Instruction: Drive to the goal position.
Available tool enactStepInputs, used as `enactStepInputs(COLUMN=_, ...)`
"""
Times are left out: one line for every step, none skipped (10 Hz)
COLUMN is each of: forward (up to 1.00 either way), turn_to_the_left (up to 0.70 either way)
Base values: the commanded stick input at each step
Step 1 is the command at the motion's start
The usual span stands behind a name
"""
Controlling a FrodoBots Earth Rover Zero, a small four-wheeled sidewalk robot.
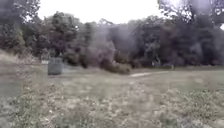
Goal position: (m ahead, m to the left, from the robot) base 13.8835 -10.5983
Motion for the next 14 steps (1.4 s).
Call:
enactStepInputs(forward=0.5, turn_to_the_left=-0.1)
enactStepInputs(forward=0.5, turn_to_the_left=-0.1)
enactStepInputs(forward=0.5, turn_to_the_left=-0.1)
enactStepInputs(forward=0.5, turn_to_the_left=0.0)
enactStepInputs(forward=0.5, turn_to_the_left=0.0)
enactStepInputs(forward=0.5, turn_to_the_left=-0.03)
enactStepInputs(forward=0.5, turn_to_the_left=-0.04)
enactStepInputs(forward=0.5, turn_to_the_left=-0.05)
enactStepInputs(forward=0.5, turn_to_the_left=-0.04)
enactStepInputs(forward=0.5, turn_to_the_left=-0.03)
enactStepInputs(forward=0.5, turn_to_the_left=-0.03)
enactStepInputs(forward=0.5, turn_to_the_left=-0.03)
enactStepInputs(forward=0.5, turn_to_the_left=-0.03)
enactStepInputs(forward=0.5, turn_to_the_left=-0.03)
